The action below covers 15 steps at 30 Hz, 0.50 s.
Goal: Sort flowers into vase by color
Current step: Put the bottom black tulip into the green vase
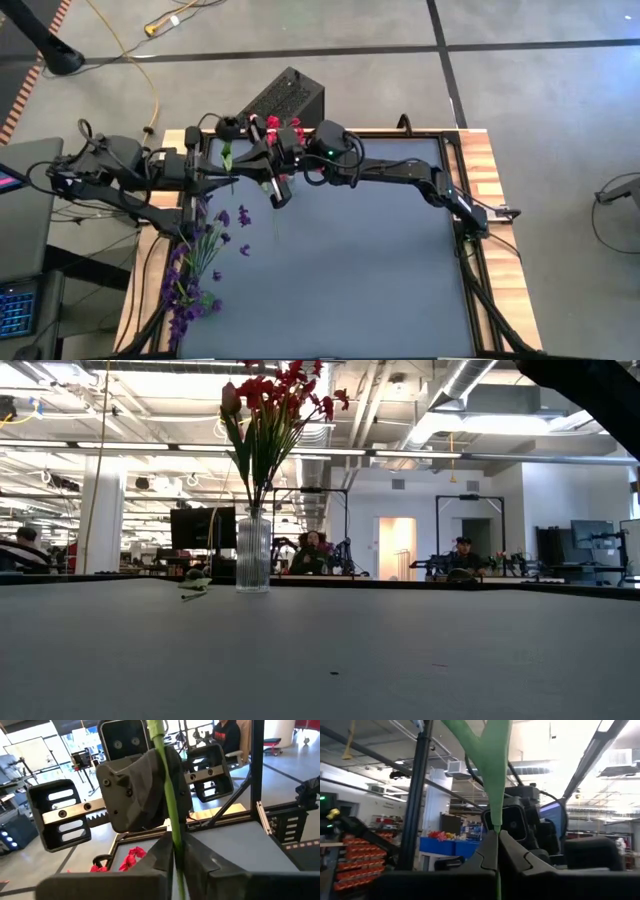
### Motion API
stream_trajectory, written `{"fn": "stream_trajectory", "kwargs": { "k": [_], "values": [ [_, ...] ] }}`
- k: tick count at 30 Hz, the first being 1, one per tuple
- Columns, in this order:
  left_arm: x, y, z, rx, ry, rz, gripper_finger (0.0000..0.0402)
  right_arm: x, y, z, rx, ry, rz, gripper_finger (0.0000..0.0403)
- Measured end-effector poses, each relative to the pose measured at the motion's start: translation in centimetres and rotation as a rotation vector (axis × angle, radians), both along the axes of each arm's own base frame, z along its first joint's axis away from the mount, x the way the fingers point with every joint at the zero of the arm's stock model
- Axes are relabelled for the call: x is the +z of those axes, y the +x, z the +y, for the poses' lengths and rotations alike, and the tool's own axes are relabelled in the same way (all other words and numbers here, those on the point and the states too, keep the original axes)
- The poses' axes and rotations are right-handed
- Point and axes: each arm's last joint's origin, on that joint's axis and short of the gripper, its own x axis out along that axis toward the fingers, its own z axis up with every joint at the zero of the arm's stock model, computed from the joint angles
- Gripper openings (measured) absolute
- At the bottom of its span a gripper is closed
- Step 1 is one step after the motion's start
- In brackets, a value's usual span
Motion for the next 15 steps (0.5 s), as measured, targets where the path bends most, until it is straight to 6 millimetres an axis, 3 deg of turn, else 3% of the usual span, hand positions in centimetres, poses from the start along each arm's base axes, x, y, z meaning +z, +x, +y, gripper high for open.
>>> {"fn": "stream_trajectory", "kwargs": {
  "k": [6, 10, 15],
  "values": [
    [0.1, -0.4, 0.1, -0.002, 0.017, -0.005, 0.0002, -0.3, 0.2, 0.0, 0.022, 0.020, 0.062, 0.0076],
    [0.4, -1.5, 0.3, -0.003, 0.020, -0.036, 0.0001, -0.4, 0.2, -0.5, 0.021, 0.036, 0.103, 0.0129],
    [0.7, -3.5, 0.8, -0.003, 0.018, -0.074, 0.0000, 1.5, -1.9, -1.5, 0.077, 0.026, 0.268, 0.0212]
  ]
}}
